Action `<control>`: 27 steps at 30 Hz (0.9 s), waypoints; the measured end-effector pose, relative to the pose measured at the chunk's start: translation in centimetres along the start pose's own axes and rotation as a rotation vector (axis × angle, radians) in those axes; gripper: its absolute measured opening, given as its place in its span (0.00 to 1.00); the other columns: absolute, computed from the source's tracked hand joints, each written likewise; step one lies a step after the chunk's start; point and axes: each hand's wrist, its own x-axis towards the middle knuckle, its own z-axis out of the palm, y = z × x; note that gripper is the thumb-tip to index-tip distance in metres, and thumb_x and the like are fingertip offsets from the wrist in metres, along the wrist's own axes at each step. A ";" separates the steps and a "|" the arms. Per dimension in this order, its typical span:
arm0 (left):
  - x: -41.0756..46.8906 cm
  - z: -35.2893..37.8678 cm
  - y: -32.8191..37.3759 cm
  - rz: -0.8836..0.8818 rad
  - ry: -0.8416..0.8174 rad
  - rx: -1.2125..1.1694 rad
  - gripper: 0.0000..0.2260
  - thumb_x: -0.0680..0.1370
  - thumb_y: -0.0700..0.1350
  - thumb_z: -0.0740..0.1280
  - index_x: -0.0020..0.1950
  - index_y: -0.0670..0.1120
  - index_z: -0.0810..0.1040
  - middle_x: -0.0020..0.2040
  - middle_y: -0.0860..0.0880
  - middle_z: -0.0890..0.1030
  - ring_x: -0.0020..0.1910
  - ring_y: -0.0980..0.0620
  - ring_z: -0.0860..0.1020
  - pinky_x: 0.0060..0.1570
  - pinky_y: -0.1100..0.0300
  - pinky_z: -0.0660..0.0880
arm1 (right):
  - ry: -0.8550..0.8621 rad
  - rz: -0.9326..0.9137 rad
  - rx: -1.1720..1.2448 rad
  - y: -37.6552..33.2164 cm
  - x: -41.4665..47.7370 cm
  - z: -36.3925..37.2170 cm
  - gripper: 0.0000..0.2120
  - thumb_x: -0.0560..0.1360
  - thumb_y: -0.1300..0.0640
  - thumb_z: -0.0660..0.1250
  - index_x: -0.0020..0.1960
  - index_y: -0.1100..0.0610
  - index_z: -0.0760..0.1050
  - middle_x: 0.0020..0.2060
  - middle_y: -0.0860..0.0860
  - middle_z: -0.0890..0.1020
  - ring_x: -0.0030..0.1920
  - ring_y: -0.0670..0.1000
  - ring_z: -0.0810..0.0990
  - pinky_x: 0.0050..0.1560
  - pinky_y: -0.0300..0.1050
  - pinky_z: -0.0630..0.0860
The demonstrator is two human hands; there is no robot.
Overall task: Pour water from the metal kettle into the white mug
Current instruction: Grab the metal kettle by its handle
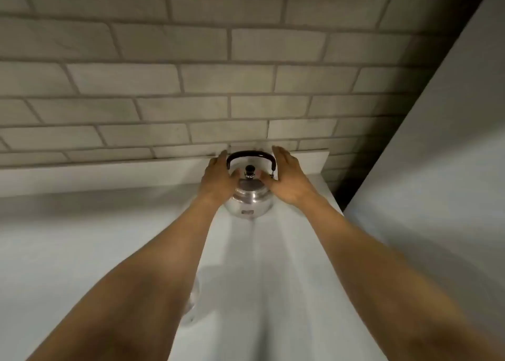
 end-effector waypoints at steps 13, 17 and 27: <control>1.3 -0.7 -0.2 0.053 0.092 0.100 0.12 0.85 0.47 0.66 0.65 0.44 0.82 0.58 0.41 0.86 0.57 0.39 0.83 0.55 0.53 0.76 | -0.094 -0.207 0.153 0.7 5.9 0.5 0.10 0.80 0.40 0.67 0.42 0.40 0.72 0.36 0.40 0.80 0.37 0.32 0.78 0.35 0.28 0.68; -0.4 -1.9 0.2 0.044 0.070 0.131 0.12 0.85 0.48 0.66 0.65 0.45 0.82 0.57 0.41 0.86 0.56 0.38 0.83 0.58 0.45 0.79 | -0.118 -0.212 0.165 0.0 4.7 -0.5 0.10 0.79 0.39 0.67 0.42 0.41 0.73 0.35 0.42 0.80 0.34 0.34 0.77 0.32 0.30 0.68; -10.6 -4.6 2.8 0.192 0.144 0.010 0.10 0.84 0.46 0.68 0.63 0.47 0.84 0.49 0.43 0.88 0.47 0.41 0.85 0.49 0.50 0.81 | 0.108 -0.260 0.028 -4.2 -4.1 -4.0 0.21 0.75 0.31 0.66 0.36 0.47 0.72 0.27 0.44 0.78 0.33 0.38 0.78 0.29 0.31 0.67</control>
